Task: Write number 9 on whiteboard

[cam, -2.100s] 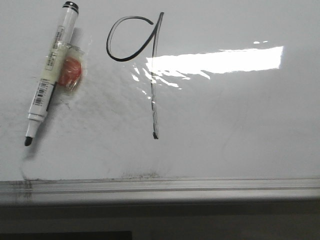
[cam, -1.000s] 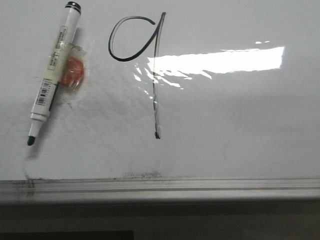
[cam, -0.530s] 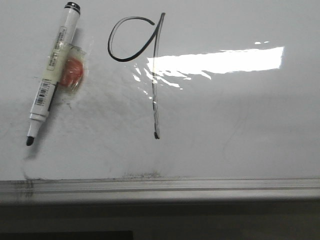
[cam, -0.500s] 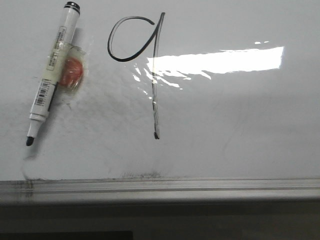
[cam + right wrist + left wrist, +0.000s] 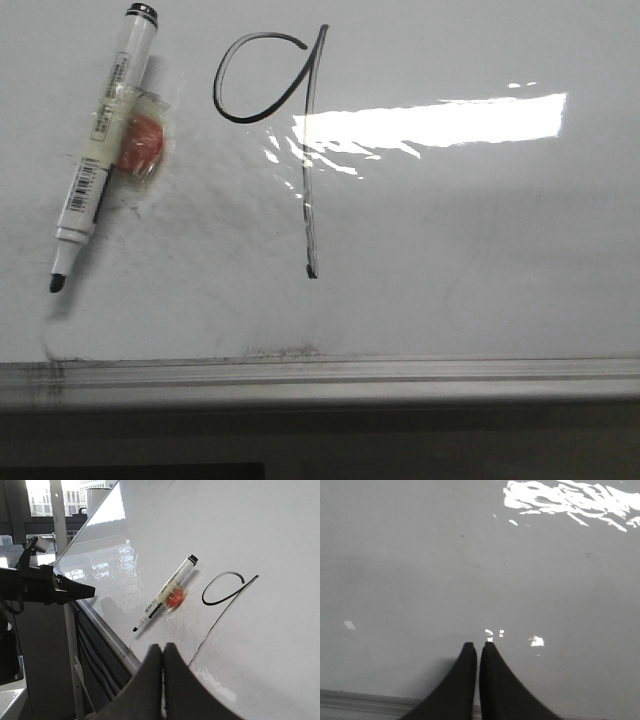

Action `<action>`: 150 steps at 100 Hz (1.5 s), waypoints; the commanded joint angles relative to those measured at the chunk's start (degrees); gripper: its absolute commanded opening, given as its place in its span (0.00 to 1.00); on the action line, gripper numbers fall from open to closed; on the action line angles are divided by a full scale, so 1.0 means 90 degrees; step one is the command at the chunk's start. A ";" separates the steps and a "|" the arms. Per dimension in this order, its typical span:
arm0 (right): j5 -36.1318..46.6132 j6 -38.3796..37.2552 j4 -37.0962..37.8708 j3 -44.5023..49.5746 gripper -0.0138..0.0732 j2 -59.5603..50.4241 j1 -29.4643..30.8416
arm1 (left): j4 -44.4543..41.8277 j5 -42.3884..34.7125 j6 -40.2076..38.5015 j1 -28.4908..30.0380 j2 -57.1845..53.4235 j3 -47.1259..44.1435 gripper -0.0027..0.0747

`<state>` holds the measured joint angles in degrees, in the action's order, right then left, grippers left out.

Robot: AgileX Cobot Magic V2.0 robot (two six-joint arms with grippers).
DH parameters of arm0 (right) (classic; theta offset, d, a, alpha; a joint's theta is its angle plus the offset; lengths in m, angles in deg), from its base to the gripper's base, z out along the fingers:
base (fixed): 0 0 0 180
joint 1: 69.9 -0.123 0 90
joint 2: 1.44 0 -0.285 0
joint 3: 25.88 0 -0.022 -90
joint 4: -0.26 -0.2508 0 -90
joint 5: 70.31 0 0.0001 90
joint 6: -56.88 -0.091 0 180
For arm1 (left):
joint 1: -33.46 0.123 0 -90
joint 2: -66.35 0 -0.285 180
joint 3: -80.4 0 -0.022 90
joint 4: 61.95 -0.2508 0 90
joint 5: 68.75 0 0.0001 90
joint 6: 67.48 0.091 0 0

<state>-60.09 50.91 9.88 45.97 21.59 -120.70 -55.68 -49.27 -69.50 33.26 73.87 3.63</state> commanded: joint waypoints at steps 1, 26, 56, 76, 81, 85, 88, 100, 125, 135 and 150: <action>0.0536 0.0053 0.0066 -0.0163 0.09 0.0047 0.0005 | -0.0048 -0.0244 0.0010 -0.0006 -0.0174 -0.0266 0.01; 0.0536 0.0053 0.0066 -0.0163 0.09 0.0047 0.0005 | -0.0048 -0.0244 0.0010 -0.0006 -0.0174 -0.0266 0.01; 0.0536 0.0053 0.0066 -0.0163 0.09 0.0047 0.0005 | -0.0048 -0.0244 0.0010 -0.0006 -0.0174 -0.0266 0.01; 0.2114 0.0053 -0.0034 0.0292 0.09 0.0033 0.0777 | -0.0048 -0.0244 0.0010 -0.0006 -0.0174 -0.0266 0.01; 0.2805 0.0053 -0.0097 0.0468 0.09 0.0005 0.1185 | -0.0048 -0.0244 0.0010 -0.0006 -0.0174 -0.0266 0.01; 0.3223 0.0053 -0.0101 0.0597 0.09 -0.0036 0.1576 | -0.0048 -0.0244 0.0010 -0.0006 -0.0174 -0.0266 0.01; 0.3495 0.0053 -0.0101 0.0670 0.09 -0.0077 0.1849 | -0.0048 -0.0244 0.0010 -0.0006 -0.0174 -0.0266 0.01; 0.3103 0.0053 -0.0101 0.0742 0.09 -0.0232 0.3096 | -0.0048 -0.0244 0.0010 -0.0006 -0.0174 -0.0266 0.01; 0.0504 -0.0133 -0.0277 0.0742 0.09 -0.1199 0.4787 | -0.0048 -0.0244 0.0010 -0.0006 -0.0174 -0.0266 0.01; -0.0780 0.0250 -0.0925 0.0742 0.09 -0.1498 0.5351 | -0.0048 -0.0244 0.0010 -0.0006 -0.0174 -0.0266 0.01; -0.2086 0.0970 -0.1511 0.0742 0.09 -0.1893 0.5920 | -0.0048 -0.0244 0.0010 -0.0006 -0.0174 -0.0266 0.01</action>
<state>-75.81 56.88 -1.67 52.04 6.18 -69.75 -55.81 -49.27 -69.41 33.26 73.87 3.63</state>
